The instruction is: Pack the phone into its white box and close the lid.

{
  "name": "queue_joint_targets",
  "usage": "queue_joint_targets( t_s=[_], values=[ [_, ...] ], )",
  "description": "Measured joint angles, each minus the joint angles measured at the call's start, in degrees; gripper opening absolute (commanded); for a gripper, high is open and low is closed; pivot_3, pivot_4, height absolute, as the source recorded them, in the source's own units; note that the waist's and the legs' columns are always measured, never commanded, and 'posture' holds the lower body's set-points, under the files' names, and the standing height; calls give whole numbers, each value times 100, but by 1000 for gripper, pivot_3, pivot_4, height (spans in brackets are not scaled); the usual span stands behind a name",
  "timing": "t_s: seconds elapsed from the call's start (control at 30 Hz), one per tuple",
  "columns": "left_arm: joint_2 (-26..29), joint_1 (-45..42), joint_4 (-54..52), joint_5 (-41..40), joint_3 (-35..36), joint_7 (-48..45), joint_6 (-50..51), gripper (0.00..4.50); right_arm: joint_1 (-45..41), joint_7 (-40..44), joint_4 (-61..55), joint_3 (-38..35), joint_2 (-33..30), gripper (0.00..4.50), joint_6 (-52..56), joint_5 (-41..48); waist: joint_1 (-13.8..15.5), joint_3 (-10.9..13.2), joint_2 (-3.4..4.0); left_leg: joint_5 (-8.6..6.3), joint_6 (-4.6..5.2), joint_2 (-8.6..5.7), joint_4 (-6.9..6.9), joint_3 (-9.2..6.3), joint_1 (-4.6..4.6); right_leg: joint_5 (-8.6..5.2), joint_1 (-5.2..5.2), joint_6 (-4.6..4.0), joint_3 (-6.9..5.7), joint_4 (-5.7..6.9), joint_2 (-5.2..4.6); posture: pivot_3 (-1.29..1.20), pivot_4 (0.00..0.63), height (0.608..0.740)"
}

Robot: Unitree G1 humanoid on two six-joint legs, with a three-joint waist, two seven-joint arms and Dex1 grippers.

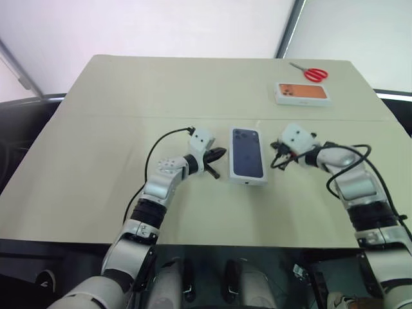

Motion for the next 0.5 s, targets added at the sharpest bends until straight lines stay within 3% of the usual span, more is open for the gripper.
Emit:
queue_joint_targets(
  t_s=[0.3,0.5],
  values=[
    [-290,-1401,1780,160,232,281,-924,0,-561,-328,813,-5,449,34,-414,-18,10,0,0,0,2,-6,3,5,-2,-2,3,6,-2,-1,5,0,150,738],
    [-740,-1620,2852,544,-87,410,-1518,0,-461,-250,1082,204,662,34,-492,-114,-23,0,0,0,2,-3,1,7,1,-6,2,10,0,3,10,0,150,738]
  ],
)
